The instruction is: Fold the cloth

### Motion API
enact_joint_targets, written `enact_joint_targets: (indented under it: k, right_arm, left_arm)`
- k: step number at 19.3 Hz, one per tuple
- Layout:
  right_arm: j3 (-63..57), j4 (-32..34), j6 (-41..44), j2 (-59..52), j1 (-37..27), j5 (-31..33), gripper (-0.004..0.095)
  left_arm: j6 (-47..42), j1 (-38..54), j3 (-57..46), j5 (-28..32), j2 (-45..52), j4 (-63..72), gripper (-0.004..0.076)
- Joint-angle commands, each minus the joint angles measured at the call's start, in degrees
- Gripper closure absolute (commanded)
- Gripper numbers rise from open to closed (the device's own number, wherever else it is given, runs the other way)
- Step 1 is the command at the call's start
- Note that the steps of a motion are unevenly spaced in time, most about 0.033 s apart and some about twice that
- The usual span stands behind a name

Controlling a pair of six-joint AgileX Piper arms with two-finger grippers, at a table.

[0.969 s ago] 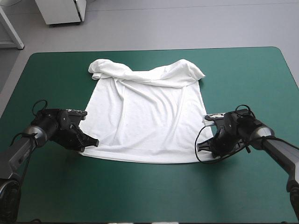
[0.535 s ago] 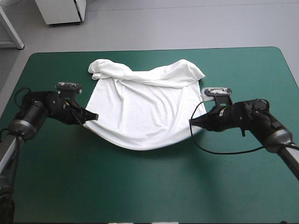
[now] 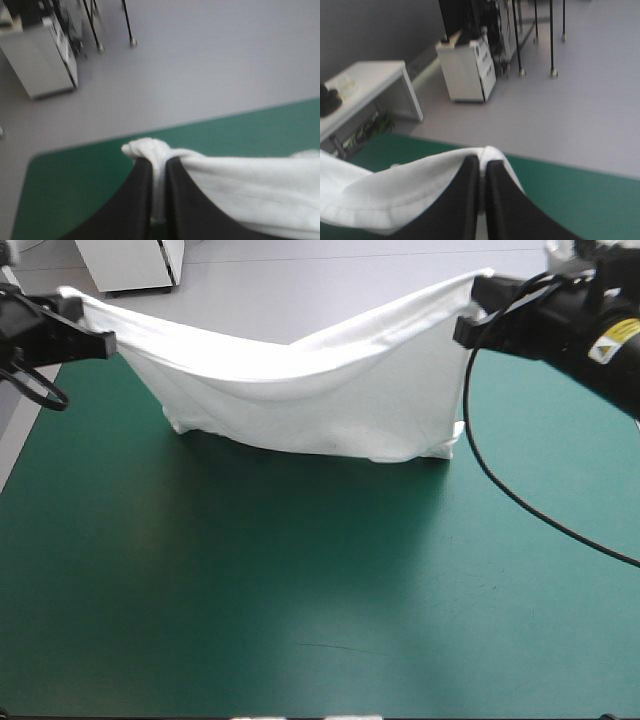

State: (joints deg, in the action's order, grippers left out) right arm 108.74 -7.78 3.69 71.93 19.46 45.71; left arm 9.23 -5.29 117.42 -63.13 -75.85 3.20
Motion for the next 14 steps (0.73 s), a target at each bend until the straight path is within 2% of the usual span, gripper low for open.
enact_joint_targets:
  k: [1, 8, 14]
  right_arm:
    - [11.36, 1.24, -3.23, -1.73, 0.08, -8.1, 0.0926]
    - [29.73, 1.72, -6.78, -1.73, 0.08, -10.93, 0.0926]
    - [29.91, 1.84, -7.58, 3.95, 0.08, -18.48, 0.0927]
  left_arm:
    - [2.26, -0.28, 12.13, 8.46, 1.81, -0.02, 0.0733]
    - [4.3, -0.28, 25.41, 14.49, 1.81, -3.2, 0.0733]
    - [6.27, -0.28, 25.5, 18.94, -4.37, 0.43, 0.0733]
